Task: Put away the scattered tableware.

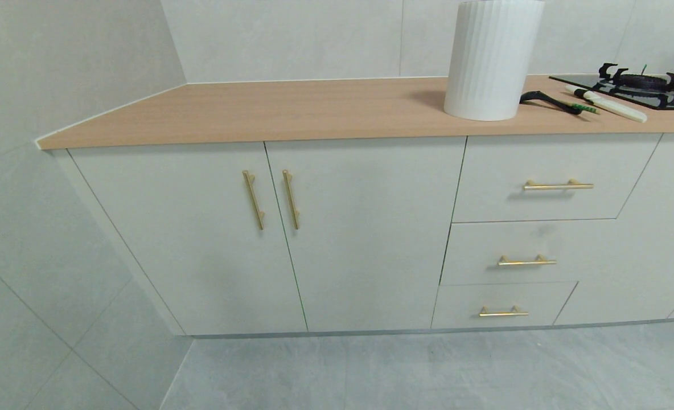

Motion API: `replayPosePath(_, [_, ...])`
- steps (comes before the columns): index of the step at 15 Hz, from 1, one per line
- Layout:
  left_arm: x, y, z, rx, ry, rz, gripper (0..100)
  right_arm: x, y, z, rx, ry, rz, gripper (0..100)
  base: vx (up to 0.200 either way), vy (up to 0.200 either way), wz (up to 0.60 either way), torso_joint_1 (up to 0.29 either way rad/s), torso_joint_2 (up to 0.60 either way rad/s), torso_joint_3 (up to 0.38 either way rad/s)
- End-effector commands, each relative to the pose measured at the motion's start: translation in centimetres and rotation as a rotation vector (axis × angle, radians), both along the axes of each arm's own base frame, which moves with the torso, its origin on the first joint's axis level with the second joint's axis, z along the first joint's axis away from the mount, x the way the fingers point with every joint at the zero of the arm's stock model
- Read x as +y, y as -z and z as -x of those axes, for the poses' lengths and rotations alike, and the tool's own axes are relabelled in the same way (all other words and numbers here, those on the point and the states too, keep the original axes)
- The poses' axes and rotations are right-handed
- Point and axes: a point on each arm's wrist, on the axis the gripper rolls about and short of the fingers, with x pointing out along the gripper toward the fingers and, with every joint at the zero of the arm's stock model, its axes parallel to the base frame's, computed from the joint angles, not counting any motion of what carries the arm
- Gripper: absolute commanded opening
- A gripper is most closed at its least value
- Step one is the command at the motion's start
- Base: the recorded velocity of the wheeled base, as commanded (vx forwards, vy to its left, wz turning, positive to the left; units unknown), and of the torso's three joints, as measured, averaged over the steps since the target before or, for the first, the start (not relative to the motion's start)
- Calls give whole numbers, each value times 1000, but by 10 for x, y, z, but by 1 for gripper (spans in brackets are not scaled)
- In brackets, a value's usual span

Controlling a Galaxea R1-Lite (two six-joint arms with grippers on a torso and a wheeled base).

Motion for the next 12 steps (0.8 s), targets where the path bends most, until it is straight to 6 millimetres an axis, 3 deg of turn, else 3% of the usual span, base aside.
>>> replayPosePath(1, [0,11,-3,33,13,7,100,1,1,-1,7,-36,2,100,0,0,0,0,0,0])
replayPosePath(5, [-3,17,-4,86,130,17,100,1,7,-1,65,-58,-48,100,0,0,0,0,0,0])
replayPosePath(12, [-3,16,-4,73,131,41,100,2,6,-1,53,-79,-50,100,0,0,0,0,0,0])
